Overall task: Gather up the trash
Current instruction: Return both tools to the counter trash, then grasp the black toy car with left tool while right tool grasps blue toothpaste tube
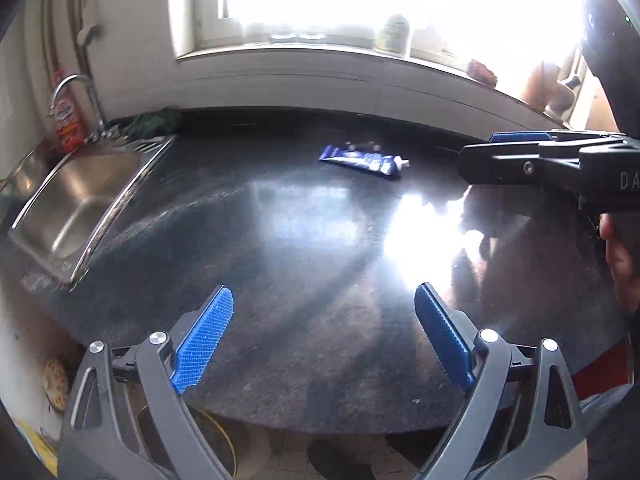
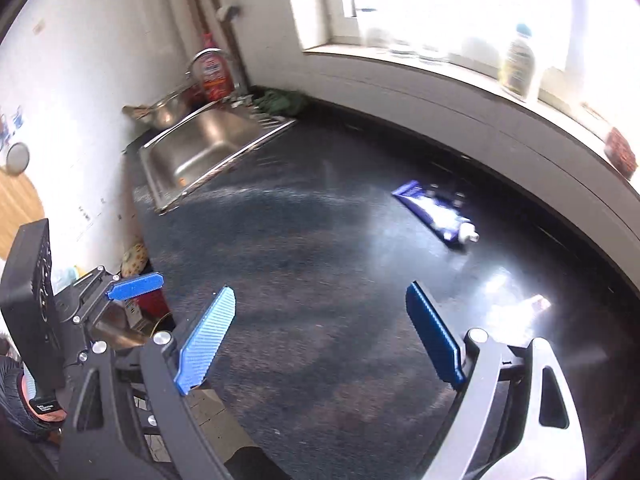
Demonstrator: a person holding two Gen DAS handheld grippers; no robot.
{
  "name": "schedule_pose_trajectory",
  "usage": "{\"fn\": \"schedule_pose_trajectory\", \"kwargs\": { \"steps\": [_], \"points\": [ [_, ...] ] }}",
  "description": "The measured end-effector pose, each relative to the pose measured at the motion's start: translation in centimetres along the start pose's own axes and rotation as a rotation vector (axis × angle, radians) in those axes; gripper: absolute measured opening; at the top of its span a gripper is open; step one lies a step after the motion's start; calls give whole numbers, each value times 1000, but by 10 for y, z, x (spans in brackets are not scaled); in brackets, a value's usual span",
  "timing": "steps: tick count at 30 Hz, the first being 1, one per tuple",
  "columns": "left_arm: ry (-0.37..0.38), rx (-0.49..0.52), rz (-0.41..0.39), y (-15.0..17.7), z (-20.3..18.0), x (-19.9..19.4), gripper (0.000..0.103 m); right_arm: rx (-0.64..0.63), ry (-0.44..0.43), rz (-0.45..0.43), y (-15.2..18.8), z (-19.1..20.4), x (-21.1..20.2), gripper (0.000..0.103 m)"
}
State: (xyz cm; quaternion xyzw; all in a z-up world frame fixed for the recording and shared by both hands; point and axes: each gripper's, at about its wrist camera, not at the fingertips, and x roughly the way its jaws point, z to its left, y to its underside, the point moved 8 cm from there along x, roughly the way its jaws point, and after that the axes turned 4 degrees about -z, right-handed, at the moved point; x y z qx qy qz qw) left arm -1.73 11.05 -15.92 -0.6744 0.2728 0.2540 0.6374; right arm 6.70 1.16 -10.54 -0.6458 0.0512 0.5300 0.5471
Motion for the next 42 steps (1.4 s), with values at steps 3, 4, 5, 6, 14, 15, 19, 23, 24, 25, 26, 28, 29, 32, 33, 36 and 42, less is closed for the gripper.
{"fn": "schedule_pose_trajectory", "kwargs": {
  "steps": [3, 4, 5, 6, 14, 15, 19, 23, 24, 25, 26, 28, 29, 32, 33, 36, 42],
  "points": [
    [69, 79, -13, -23, -45, 17, 90, 76, 53, -9, 13, -63, -20, 85],
    [91, 105, -15, -27, -58, 21, 90, 93, 69, -11, 20, -79, -25, 85],
    [107, 135, -15, -32, -69, 25, 90, 105, 88, -14, 28, -93, -28, 85],
    [115, 159, -15, -37, -77, 30, 90, 119, 107, -11, 36, -107, -31, 85],
    [145, 241, 17, -56, -98, 60, 90, 192, 126, 1, 64, -156, -32, 85],
    [145, 249, 23, -58, -98, 65, 90, 192, 118, 1, 63, -157, -32, 85],
    [141, 296, 43, -72, -91, 88, 90, 177, 98, 7, 52, -160, -21, 85],
    [146, 384, 45, -93, -84, 120, 90, 158, 70, 26, 41, -165, -4, 85],
    [145, 411, 44, -100, -83, 129, 90, 154, 63, 33, 38, -165, 1, 85],
    [150, 437, 40, -107, -82, 139, 90, 150, 54, 43, 35, -166, 7, 85],
    [159, 464, 39, -114, -81, 150, 90, 144, 52, 53, 33, -167, 14, 85],
    [175, 512, 50, -128, -79, 174, 90, 137, 45, 69, 28, -168, 26, 85],
    [180, 532, 53, -133, -78, 185, 90, 135, 41, 78, 26, -169, 33, 85],
    [201, 591, 75, -151, -73, 224, 90, 130, 24, 104, 20, -170, 53, 85],
    [213, 610, 85, -154, -73, 237, 90, 132, 16, 115, 19, -169, 60, 85],
    [273, 684, 114, -160, -73, 272, 89, 115, -14, 149, 16, -167, 86, 85],
    [417, 808, 195, -155, -72, 327, 89, -17, -41, 205, 2, -160, 142, 85]
  ]
}}
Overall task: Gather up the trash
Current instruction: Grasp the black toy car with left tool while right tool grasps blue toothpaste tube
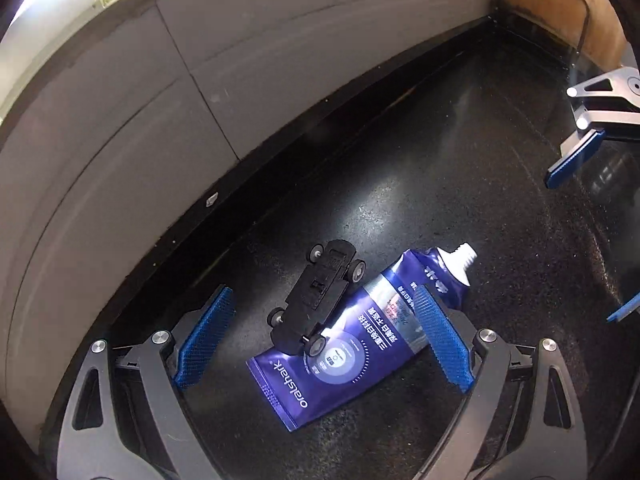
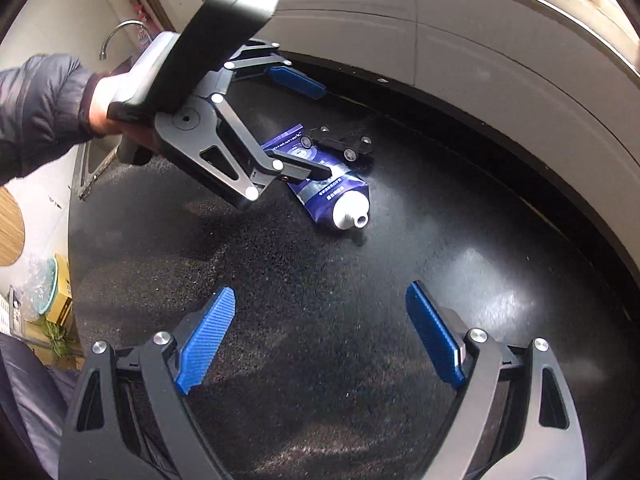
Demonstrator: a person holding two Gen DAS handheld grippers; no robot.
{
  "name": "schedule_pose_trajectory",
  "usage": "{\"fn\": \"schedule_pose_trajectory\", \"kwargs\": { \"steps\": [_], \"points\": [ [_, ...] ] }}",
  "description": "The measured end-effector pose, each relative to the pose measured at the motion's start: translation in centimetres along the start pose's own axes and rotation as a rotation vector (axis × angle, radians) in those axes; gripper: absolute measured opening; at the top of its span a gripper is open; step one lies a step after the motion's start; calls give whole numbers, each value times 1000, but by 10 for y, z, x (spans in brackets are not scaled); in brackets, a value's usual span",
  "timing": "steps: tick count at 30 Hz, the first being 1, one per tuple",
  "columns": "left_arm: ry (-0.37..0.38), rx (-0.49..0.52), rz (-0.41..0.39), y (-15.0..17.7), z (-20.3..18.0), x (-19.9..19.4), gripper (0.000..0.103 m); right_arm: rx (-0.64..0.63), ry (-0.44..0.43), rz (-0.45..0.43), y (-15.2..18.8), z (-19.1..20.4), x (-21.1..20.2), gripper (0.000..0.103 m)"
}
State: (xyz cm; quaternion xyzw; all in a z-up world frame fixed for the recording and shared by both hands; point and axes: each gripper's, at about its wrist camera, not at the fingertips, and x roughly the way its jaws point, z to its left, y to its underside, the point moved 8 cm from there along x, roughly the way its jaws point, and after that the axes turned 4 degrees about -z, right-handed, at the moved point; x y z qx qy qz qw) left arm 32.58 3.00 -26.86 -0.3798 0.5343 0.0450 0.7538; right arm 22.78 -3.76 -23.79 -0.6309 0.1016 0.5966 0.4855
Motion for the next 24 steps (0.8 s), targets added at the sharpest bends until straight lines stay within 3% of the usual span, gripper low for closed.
{"fn": "schedule_pose_trajectory", "kwargs": {
  "steps": [7, 13, 16, 18, 24],
  "points": [
    [183, 78, -31, -2, 14, 19, 89, -160, -33, 44, -31, -1, 56, 85],
    [313, 76, -39, -3, 30, 26, 84, -257, -101, 88, -47, -4, 89, 80],
    [344, 52, -45, 1, 36, 27, 83, -320, -99, 69, -52, -4, 92, 76],
    [355, 43, -59, 2, 41, 26, 83, -354, -102, 59, -54, -3, 90, 55],
    [339, 78, -58, 8, 45, 25, 82, -413, -120, 104, -43, 10, 87, 54]
  ]
}}
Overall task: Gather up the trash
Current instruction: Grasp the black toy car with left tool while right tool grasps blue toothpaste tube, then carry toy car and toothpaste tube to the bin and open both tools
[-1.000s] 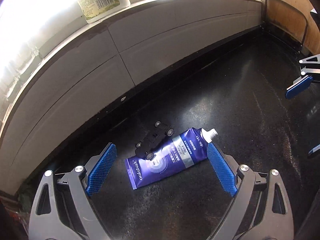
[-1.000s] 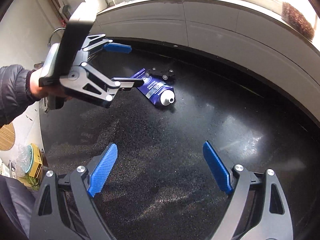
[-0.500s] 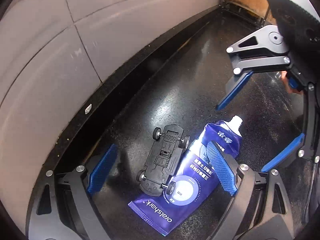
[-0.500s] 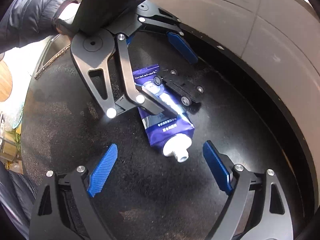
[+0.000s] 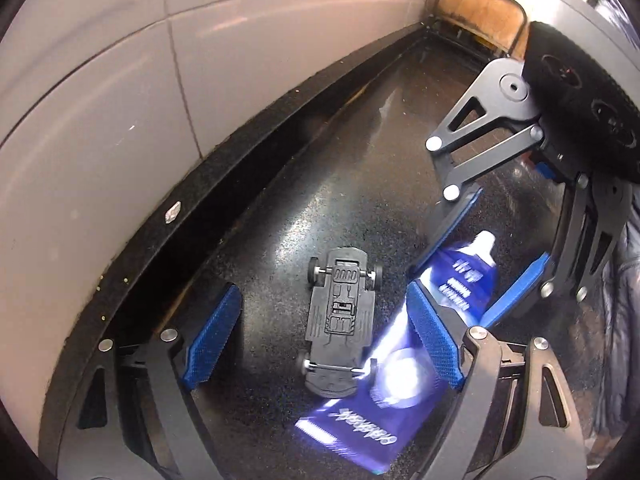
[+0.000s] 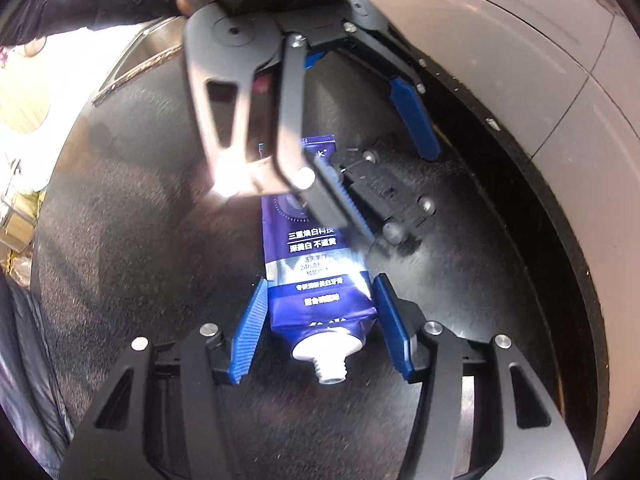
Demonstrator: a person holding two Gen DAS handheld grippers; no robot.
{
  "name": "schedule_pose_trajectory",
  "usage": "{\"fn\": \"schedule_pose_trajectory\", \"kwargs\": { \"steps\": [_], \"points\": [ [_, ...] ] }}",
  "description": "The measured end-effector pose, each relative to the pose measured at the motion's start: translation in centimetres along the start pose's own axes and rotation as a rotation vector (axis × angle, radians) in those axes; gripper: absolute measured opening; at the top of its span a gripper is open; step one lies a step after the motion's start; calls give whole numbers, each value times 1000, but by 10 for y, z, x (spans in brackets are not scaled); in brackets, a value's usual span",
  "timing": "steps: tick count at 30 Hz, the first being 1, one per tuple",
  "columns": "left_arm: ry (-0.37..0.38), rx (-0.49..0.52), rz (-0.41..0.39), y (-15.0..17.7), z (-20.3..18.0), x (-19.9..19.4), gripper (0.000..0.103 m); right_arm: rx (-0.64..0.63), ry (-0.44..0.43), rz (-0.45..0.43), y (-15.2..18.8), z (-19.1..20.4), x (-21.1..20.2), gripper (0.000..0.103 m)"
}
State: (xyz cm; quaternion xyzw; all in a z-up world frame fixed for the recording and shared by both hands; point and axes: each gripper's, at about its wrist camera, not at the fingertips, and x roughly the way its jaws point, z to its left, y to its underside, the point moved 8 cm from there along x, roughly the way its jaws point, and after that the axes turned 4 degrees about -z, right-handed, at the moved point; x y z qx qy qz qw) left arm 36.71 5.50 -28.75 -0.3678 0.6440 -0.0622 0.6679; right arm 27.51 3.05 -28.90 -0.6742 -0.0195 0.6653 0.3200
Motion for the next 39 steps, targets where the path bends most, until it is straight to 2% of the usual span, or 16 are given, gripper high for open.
{"fn": "schedule_pose_trajectory", "kwargs": {
  "steps": [2, 4, 7, 9, 10, 14, 18, 22, 25, 31, 34, 39],
  "points": [
    [-17, 10, 5, -1, -4, 1, 81, -10, -2, 17, 13, 10, -7, 54],
    [-49, 5, 6, -1, -5, 1, 75, -9, 12, 32, 28, 16, -14, 54],
    [-138, 22, -2, 0, -15, 1, 62, 47, 33, 42, 50, 20, -25, 54],
    [-175, -17, -10, -1, -23, -2, 38, 92, 55, 46, 61, 21, -30, 54],
    [-193, -31, -9, -1, -27, -2, 35, 116, 64, 46, 68, 22, -34, 54],
    [-275, -142, 1, 3, -35, -12, 34, 204, 91, 48, 89, 21, -46, 53],
    [-363, -239, -27, 3, -51, -45, 34, 252, 120, 26, 101, 27, -67, 53],
    [-447, -363, -48, 10, -77, -87, 34, 265, 153, -2, 106, 42, -90, 53],
    [-510, -457, -63, 20, -110, -109, 34, 260, 178, -18, 112, 56, -104, 53],
    [-567, -619, -95, 53, -188, -127, 34, 314, 196, -41, 133, 83, -124, 53],
    [-577, -658, -93, 62, -222, -126, 34, 335, 205, -49, 143, 99, -129, 53],
    [-611, -674, -102, 59, -261, -124, 34, 339, 218, -76, 147, 119, -140, 53]
  ]
}}
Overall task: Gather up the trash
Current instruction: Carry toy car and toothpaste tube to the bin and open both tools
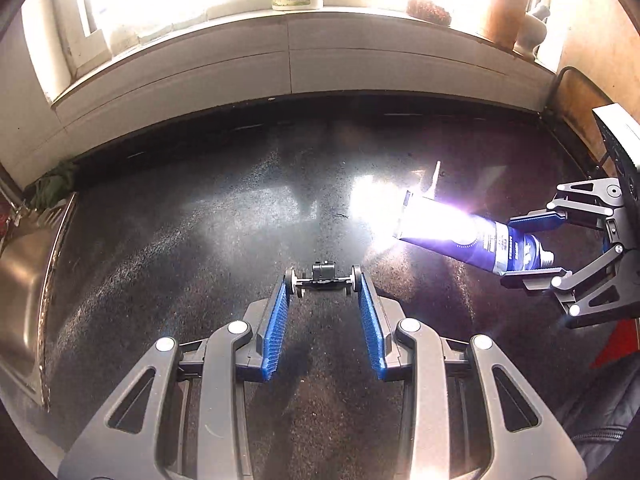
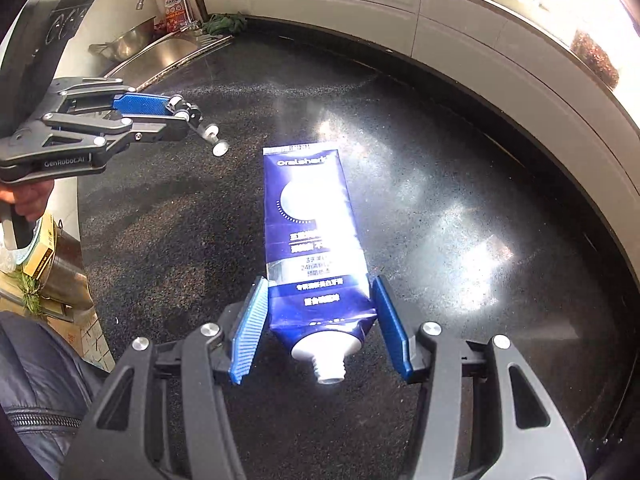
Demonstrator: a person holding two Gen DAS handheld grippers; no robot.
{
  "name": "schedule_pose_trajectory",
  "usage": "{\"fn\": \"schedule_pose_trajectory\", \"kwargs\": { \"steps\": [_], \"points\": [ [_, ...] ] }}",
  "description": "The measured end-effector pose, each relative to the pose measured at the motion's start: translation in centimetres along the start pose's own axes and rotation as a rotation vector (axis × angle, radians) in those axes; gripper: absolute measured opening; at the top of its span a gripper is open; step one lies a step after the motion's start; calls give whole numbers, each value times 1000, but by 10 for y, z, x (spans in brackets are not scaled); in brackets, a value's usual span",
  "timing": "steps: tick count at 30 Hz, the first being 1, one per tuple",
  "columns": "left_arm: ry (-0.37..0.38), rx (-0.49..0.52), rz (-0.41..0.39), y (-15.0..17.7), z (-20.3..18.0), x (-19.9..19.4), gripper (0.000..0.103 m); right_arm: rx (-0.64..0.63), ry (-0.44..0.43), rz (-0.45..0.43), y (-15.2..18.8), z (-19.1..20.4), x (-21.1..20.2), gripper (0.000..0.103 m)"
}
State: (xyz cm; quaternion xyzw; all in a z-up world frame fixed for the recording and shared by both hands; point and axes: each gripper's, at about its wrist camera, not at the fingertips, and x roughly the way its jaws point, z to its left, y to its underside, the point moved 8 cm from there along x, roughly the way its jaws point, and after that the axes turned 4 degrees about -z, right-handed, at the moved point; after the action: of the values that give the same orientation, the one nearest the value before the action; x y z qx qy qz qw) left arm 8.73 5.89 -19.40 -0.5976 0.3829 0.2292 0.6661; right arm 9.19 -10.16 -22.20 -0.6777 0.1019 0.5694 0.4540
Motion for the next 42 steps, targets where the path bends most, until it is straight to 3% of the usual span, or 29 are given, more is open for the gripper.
{"fn": "schedule_pose_trajectory", "kwargs": {
  "steps": [9, 19, 28, 33, 38, 42],
  "points": [
    [-73, -65, -36, 7, 8, -40, 34, -45, -40, -41, -17, 25, -22, 53],
    [-255, -266, -58, 54, 61, -112, 34, -217, -177, -82, -73, 114, -22, 53],
    [-466, -509, -24, 166, 126, -197, 34, -457, -406, -68, -97, 278, -11, 53],
    [-549, -640, 14, 241, 152, -233, 34, -565, -537, -28, -89, 371, -4, 53],
    [-582, -738, 43, 305, 176, -245, 34, -640, -562, 24, -72, 439, 17, 53],
    [-561, -791, 57, 348, 192, -233, 34, -613, -552, 101, -60, 473, 48, 53]
  ]
}}
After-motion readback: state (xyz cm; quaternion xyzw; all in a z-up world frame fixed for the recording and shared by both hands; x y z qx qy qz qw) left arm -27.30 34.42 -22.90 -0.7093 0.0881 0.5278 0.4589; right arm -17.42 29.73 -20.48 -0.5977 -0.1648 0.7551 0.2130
